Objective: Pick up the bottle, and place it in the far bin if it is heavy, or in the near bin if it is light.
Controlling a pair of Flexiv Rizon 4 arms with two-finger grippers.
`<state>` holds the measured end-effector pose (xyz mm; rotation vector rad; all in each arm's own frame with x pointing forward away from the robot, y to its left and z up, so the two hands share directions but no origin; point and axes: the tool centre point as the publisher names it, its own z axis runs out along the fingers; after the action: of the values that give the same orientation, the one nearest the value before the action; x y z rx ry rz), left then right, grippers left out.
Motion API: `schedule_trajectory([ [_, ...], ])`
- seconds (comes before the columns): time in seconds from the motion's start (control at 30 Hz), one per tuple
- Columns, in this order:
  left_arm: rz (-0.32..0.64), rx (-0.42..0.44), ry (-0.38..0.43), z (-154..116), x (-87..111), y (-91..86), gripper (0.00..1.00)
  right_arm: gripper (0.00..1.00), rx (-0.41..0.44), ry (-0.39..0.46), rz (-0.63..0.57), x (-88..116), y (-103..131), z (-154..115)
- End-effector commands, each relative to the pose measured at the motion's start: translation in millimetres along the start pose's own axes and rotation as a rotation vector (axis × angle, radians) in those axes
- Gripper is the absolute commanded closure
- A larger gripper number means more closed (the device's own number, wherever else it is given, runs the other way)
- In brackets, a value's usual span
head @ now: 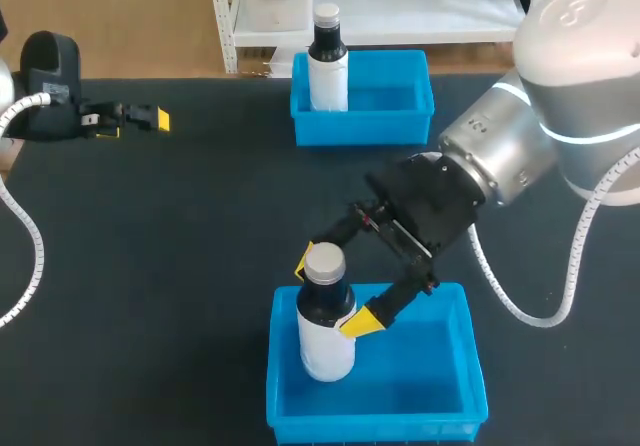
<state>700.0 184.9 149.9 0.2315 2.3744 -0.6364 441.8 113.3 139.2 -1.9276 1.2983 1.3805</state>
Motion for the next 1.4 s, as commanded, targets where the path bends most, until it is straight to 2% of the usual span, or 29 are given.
schedule_trajectory([
  [0.03, 0.0, 0.0, 0.0, 0, 0.0, 0.0, 0.0, 0.0, 0.015, 0.016, 0.014, 2, 0, -7],
  [0.23, 0.0, 0.0, 0.0, 0, 0.0, 0.0, 0.0, 0.0, 0.084, 0.049, 0.072, 20, -7, -32],
  [0.37, 0.0, 0.0, 0.0, 0, 0.0, 0.0, 0.0, 0.0, 0.153, 0.054, 0.121, 30, -14, -57],
  [0.67, 0.0, 0.0, 0.0, 0, 0.0, 0.0, 0.0, 0.0, 0.453, -0.008, 0.326, 58, -42, -144],
  [0.97, 0.0, 0.0, 0.0, 0, 0.0, 0.0, 0.0, 0.0, 0.635, -0.082, 0.471, 80, -68, -211],
  [1.13, 0.0, 0.0, 0.0, 0, 0.0, 0.0, 0.0, 0.0, 0.71, -0.128, 0.561, 92, -82, -241],
  [1.4, 0.0, 0.0, 0.0, 0, 0.0, 0.0, 0.0, 0.0, 0.766, -0.099, 0.68, 114, -104, -270],
])
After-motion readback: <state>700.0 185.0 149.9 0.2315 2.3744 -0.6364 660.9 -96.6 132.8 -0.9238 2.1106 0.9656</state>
